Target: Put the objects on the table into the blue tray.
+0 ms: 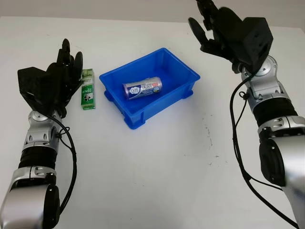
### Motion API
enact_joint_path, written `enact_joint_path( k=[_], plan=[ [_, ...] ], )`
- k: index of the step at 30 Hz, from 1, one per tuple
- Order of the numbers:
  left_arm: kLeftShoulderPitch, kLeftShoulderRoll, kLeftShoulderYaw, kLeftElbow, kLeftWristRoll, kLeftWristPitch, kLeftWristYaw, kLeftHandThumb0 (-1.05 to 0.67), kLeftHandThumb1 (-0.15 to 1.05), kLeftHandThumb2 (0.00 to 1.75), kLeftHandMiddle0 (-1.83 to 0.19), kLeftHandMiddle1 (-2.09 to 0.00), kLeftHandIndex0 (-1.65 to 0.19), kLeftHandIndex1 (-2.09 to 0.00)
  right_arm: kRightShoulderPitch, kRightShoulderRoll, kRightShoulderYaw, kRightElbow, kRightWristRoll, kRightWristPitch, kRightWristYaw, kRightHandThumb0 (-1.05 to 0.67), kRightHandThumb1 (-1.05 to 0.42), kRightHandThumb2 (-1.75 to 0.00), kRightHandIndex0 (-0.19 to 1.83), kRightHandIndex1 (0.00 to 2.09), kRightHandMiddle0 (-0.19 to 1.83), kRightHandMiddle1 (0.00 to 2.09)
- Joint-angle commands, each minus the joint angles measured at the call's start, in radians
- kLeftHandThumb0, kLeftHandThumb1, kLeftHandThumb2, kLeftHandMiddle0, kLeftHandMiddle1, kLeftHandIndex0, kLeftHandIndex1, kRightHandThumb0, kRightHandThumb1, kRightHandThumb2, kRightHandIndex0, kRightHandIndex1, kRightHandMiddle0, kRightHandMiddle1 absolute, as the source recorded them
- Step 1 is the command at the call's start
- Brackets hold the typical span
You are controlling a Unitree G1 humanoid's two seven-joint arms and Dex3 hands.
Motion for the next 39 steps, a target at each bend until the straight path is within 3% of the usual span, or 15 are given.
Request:
enact_joint_path(
  k=[1, 16, 20, 24, 26, 31, 39],
  plan=[
    [-0.02, 0.025, -0.001, 0.004, 0.007, 0.004, -0.006, -0.79, 1.05, 0.58, 0.19, 0.0, 0.19, 0.0, 0.03, -0.015, -0.014, -0.024, 0.01, 0.024, 0.007, -0.76, -1.05, -0.75, -0.19, 0.0, -0.19, 0.0],
    [-0.062, 0.133, -0.016, 0.034, 0.047, 0.034, -0.077, -0.74, 1.05, 0.57, 0.19, -0.01, 0.19, 0.0, 0.128, 0.011, -0.038, -0.08, 0.039, 0.111, -0.004, -0.69, -1.05, -0.77, -0.19, 0.0, -0.19, 0.0],
    [-0.138, 0.223, -0.045, 0.103, 0.092, 0.039, -0.14, -0.68, 1.05, 0.42, -0.05, -0.11, 0.0, -0.1, 0.133, 0.014, -0.041, -0.091, 0.041, 0.122, -0.008, -0.7, -1.05, -0.76, -0.19, 0.0, -0.19, 0.0],
    [-0.23, 0.296, -0.122, 0.149, 0.22, 0.034, -0.093, -0.62, 1.05, 0.24, -0.4, -0.11, -0.31, -0.18, 0.134, 0.018, -0.047, -0.1, 0.05, 0.135, -0.007, -0.69, -1.05, -0.76, -0.19, 0.0, -0.19, 0.0],
    [-0.276, 0.32, -0.157, 0.176, 0.27, 0.013, -0.09, -0.52, 1.04, 0.14, -0.5, -0.11, -0.34, -0.15, 0.137, 0.017, -0.046, -0.101, 0.051, 0.13, -0.002, -0.68, -1.05, -0.76, -0.19, 0.0, -0.19, 0.0],
    [-0.333, 0.378, -0.304, 0.204, 0.475, -0.08, -0.02, -0.43, 0.96, 0.04, -0.45, -0.06, -0.26, -0.08, 0.144, 0.015, -0.044, -0.111, 0.052, 0.13, 0.011, -0.69, -1.05, -0.77, -0.19, 0.0, -0.19, 0.0],
    [-0.376, 0.493, -0.564, 0.215, 0.854, -0.351, 0.119, -0.37, 0.82, 0.04, -0.13, -0.02, -0.11, -0.02, 0.154, 0.009, -0.047, -0.123, 0.054, 0.137, 0.024, -0.69, -1.05, -0.78, -0.19, 0.0, -0.19, 0.0]
  ],
)
